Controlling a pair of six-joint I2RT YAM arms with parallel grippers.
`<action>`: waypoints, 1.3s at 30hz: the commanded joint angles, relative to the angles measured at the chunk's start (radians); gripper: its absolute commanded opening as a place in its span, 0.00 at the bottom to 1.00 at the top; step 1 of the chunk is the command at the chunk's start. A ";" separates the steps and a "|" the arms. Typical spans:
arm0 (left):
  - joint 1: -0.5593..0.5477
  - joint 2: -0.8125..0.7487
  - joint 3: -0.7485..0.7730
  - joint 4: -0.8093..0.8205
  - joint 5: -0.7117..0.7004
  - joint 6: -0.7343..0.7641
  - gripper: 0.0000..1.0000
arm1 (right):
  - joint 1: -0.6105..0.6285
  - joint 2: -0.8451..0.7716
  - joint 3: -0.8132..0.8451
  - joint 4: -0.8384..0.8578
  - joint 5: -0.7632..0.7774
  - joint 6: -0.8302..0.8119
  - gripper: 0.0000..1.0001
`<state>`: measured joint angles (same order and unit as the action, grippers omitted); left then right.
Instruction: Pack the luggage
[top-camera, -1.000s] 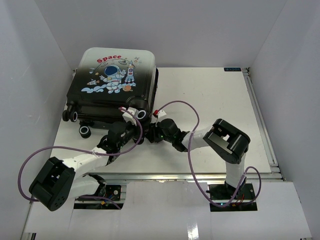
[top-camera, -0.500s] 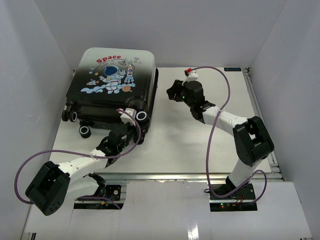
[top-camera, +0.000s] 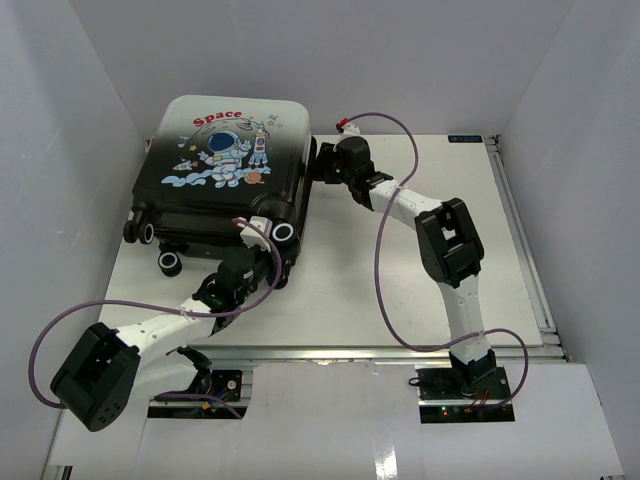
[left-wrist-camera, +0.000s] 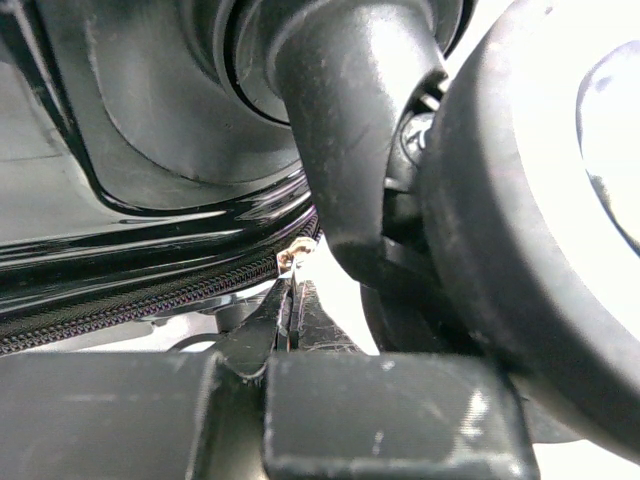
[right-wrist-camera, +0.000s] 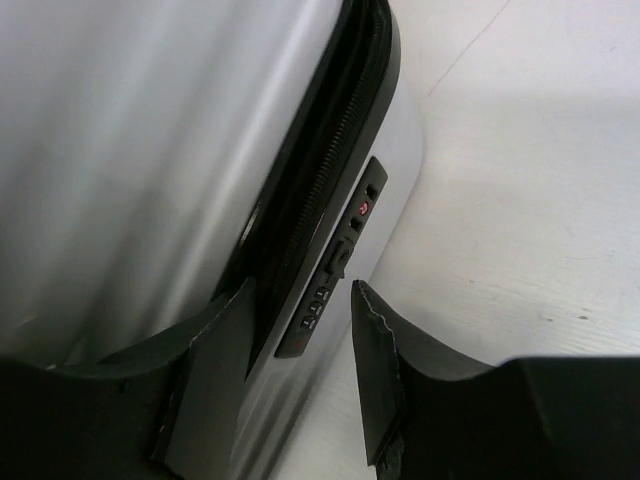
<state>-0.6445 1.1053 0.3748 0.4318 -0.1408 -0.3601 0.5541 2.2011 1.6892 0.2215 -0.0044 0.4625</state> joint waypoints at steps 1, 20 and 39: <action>-0.001 -0.056 0.023 0.111 -0.013 -0.003 0.00 | 0.011 0.074 0.145 -0.128 0.007 0.021 0.48; -0.007 0.030 0.034 0.240 0.137 0.018 0.00 | 0.060 0.007 -0.151 -0.013 0.055 0.143 0.08; -0.150 0.139 0.107 0.367 0.338 0.126 0.00 | 0.207 -0.194 -0.661 0.347 0.157 0.245 0.08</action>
<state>-0.7740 1.2392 0.3879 0.5897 0.1284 -0.2795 0.6029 2.0206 1.1634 0.7141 0.3132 0.7263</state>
